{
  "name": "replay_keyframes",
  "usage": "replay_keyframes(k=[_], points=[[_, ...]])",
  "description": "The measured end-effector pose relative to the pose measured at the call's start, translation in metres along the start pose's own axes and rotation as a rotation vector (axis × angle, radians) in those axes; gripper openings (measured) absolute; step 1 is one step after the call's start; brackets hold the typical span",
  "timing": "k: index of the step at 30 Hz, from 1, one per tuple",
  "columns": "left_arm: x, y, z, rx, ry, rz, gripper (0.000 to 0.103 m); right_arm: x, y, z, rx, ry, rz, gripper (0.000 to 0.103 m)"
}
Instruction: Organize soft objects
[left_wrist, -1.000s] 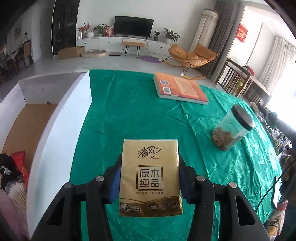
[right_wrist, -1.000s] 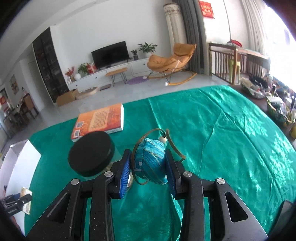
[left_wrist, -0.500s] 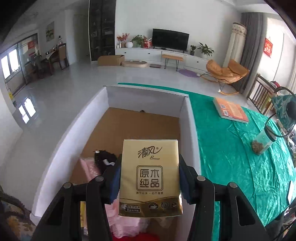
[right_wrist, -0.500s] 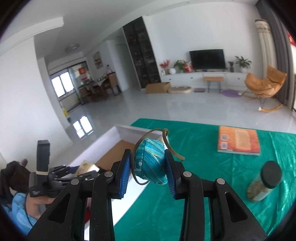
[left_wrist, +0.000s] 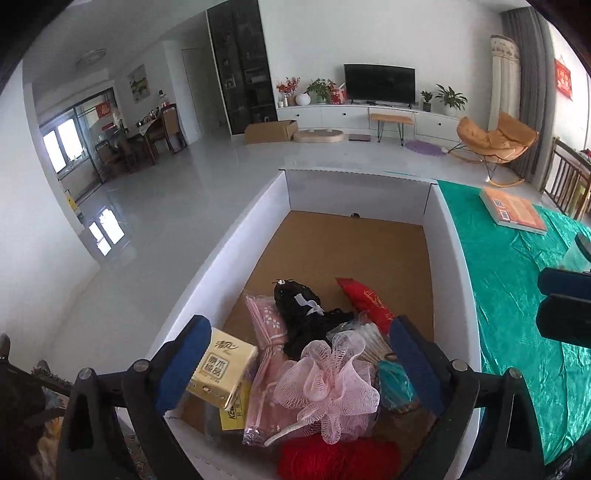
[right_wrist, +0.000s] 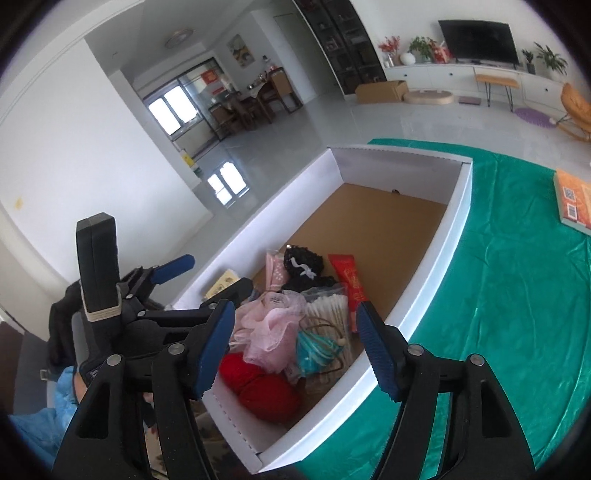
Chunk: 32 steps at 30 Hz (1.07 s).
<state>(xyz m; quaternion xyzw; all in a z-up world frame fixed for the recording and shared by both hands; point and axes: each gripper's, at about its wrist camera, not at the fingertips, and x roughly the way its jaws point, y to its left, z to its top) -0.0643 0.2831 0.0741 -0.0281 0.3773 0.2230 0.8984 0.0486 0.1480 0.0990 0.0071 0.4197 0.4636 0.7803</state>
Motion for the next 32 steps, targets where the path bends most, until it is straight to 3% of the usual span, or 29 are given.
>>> replay_keyframes(k=[2, 5, 9, 13, 20, 26, 32], points=[[-0.006, 0.005, -0.005, -0.047, -0.019, 0.013, 0.098, -0.006, 0.004, -0.002, -0.029, -0.002, -0.049, 0.072], [-0.009, 0.01, -0.01, -0.102, 0.002, -0.044, 0.098, -0.01, 0.013, -0.009, -0.069, 0.013, -0.114, 0.072], [-0.007, 0.013, -0.014, -0.145, 0.033, 0.002, 0.098, -0.007, 0.017, -0.015, -0.109, 0.042, -0.178, 0.072], [-0.008, 0.009, -0.018, -0.109, 0.01, 0.064, 0.098, -0.004, 0.02, -0.02, -0.131, 0.053, -0.198, 0.072], [-0.01, 0.006, -0.019, -0.08, -0.006, 0.087, 0.098, -0.001, 0.027, -0.025, -0.162, 0.072, -0.209, 0.072], [-0.012, 0.002, -0.019, -0.065, -0.01, 0.101, 0.098, -0.001, 0.029, -0.027, -0.173, 0.075, -0.215, 0.072], [-0.021, -0.002, -0.019, -0.066, -0.04, 0.068, 0.099, -0.001, 0.026, -0.03, -0.165, 0.073, -0.212, 0.072]])
